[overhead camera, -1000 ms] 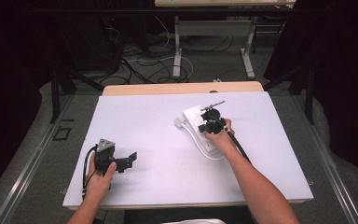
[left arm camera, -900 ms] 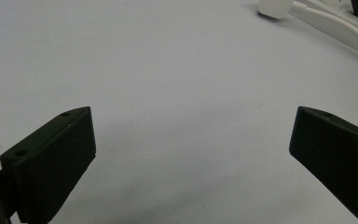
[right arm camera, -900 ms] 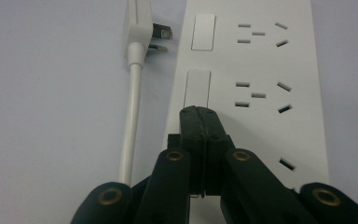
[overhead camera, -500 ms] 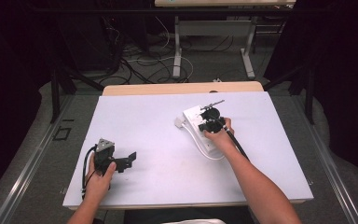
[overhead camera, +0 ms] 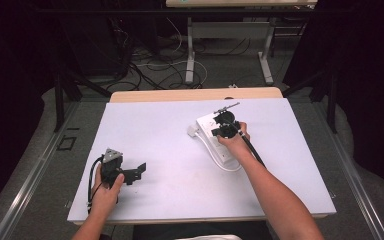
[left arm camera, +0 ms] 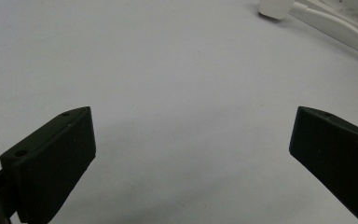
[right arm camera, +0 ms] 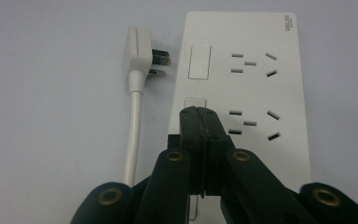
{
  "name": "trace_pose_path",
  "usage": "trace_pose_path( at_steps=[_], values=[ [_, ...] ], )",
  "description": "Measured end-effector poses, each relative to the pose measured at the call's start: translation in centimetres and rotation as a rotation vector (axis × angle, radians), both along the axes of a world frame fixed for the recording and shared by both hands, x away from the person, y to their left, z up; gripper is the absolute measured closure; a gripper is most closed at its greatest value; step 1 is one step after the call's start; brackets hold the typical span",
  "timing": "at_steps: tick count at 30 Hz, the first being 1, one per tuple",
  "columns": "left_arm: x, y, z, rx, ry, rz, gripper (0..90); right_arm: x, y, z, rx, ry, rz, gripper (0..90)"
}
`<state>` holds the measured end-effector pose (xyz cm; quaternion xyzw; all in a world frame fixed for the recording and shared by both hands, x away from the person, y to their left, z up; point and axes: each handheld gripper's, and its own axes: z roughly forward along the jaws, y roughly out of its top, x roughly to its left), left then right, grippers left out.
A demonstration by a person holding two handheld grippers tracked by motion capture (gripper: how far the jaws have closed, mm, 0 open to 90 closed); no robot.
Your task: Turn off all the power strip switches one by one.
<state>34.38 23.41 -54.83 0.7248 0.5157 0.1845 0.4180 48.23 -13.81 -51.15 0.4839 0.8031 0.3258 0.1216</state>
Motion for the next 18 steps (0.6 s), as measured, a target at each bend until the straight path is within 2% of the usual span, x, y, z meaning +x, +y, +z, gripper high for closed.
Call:
trace_pose_path(
  at_steps=[1,2,7,8,18],
  values=[
    [0.0,0.0,0.0,0.001,0.002,0.001,0.4,0.1,0.0,0.0,0.012,-0.004,0.000,90.0],
    [0.0,0.1,0.0,0.005,0.009,-0.003,0.3,0.1,0.0,0.1,-0.006,0.005,-0.008,90.0],
    [0.0,0.1,0.1,0.002,0.008,0.000,0.4,0.4,0.0,0.2,0.003,0.004,-0.017,90.0],
    [0.0,0.1,0.1,0.002,0.008,-0.001,0.3,0.5,0.0,0.2,-0.012,0.007,-0.012,90.0],
    [-0.1,0.2,0.1,0.001,0.003,0.004,0.4,1.2,0.5,0.3,-0.001,0.005,-0.024,90.0]
  ],
)
